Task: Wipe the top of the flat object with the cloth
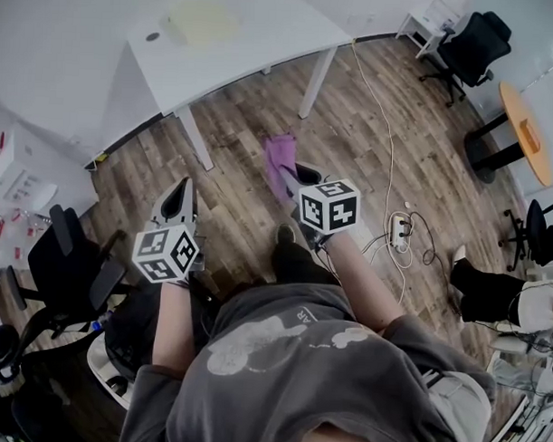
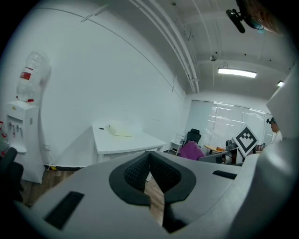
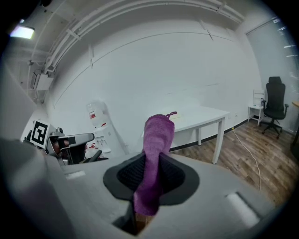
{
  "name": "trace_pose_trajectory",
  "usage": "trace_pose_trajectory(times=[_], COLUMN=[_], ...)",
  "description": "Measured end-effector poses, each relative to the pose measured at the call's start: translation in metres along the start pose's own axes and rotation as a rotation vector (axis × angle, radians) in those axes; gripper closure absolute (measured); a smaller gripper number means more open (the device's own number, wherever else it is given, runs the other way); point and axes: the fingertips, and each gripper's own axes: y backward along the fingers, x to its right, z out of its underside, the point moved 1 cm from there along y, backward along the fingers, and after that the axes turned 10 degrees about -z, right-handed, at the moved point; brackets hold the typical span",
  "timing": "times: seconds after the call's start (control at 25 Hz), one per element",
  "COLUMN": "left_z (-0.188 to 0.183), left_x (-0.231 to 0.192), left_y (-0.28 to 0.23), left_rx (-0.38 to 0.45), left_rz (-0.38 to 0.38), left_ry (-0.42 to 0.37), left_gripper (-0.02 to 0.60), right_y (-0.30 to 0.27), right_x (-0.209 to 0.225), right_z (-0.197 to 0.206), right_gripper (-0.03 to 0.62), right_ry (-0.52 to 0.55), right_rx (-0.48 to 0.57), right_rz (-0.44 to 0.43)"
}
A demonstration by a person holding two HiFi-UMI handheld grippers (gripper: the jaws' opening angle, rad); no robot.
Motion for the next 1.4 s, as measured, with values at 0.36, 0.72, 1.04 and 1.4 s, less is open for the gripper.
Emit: trace_pose_trajectory(times=[0.36, 0.72, 1.04, 1.4], left_z=[-0.005, -0.021, -0.064, -0.087], left_x=[-0.011, -0.029, -0.029, -0.013], left_y=[-0.032, -0.116, -0.199, -0.284], left_rx=[-0.01, -0.034, -0.024, -0.037], left_rz=[-0.039, -0.13, -0.208, -0.273], left_ry=[-0.004, 0.007, 0.009, 0.013], left_gripper=[0.583, 0.583, 0.583, 0.583], right_y=[-0.043, -0.116, -0.162, -0.201], right_x=[0.038, 0.114, 0.191, 0.274], right_z=[-0.02, -0.071, -0.136, -0.185], right_gripper=[0.522, 0.522, 0.522, 0.522], right_ry=[-0.034, -0.061, -0.079, -0.108], right_rx=[-0.008, -0.031, -0.026, -0.022], right_rz=[-0.029, -0.096, -0.147, -0.205])
